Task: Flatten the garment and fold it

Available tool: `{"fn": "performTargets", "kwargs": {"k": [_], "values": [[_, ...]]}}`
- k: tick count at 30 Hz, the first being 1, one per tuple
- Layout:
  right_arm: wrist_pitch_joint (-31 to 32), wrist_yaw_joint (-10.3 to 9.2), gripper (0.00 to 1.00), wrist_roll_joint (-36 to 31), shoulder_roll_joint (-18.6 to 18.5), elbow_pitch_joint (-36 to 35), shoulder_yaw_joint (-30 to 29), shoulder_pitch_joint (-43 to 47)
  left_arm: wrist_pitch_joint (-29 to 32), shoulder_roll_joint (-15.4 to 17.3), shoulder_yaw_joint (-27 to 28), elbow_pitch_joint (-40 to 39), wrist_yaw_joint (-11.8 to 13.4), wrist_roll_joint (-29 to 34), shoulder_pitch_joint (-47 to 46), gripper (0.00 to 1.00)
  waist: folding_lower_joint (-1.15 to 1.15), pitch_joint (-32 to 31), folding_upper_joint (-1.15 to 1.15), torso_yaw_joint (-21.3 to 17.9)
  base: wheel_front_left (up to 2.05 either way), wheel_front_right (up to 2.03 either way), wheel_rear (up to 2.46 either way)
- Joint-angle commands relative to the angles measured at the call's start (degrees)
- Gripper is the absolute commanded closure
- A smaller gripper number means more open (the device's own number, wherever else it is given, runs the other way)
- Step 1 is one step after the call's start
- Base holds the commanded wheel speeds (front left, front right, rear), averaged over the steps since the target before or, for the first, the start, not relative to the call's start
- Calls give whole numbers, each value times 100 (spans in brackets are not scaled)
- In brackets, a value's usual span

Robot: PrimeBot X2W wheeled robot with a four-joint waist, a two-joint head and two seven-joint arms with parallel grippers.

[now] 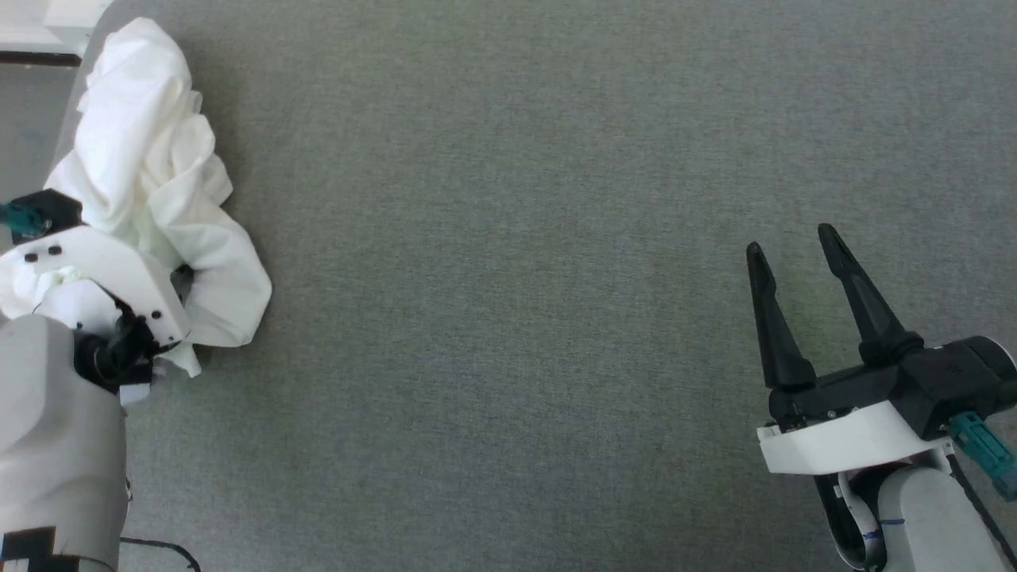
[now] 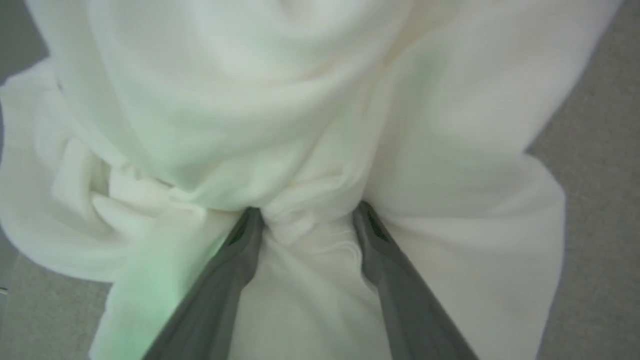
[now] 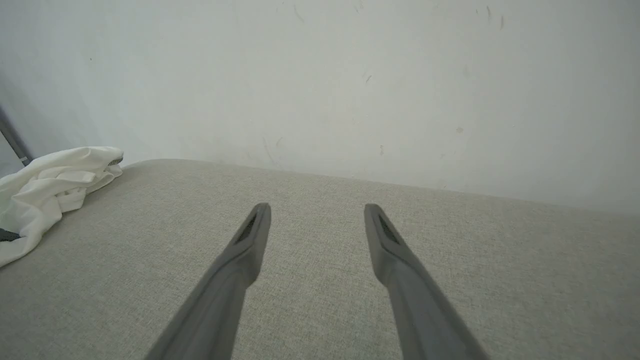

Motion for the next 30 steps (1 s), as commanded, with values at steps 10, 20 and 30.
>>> {"fn": "performTargets", "kwargs": {"k": [10, 20, 30], "values": [[-131, -5, 0, 165, -10, 182, 72, 2, -469, 293, -430, 320, -78, 286, -353, 100, 0, -522, -1, 246, 0, 0, 0], [-206, -5, 0, 269, 91, 415, -77, 288, -3204, 495, -674, -428, -8, 904, -987, 100, 0, -1484, -1, 243, 0, 0, 0], [-241, -5, 0, 397, 107, 392, -338, 557, -4410, 85, -817, -1302, -162, 890, -1108, 100, 0, -2021, -1, -374, 0, 0, 0]]}}
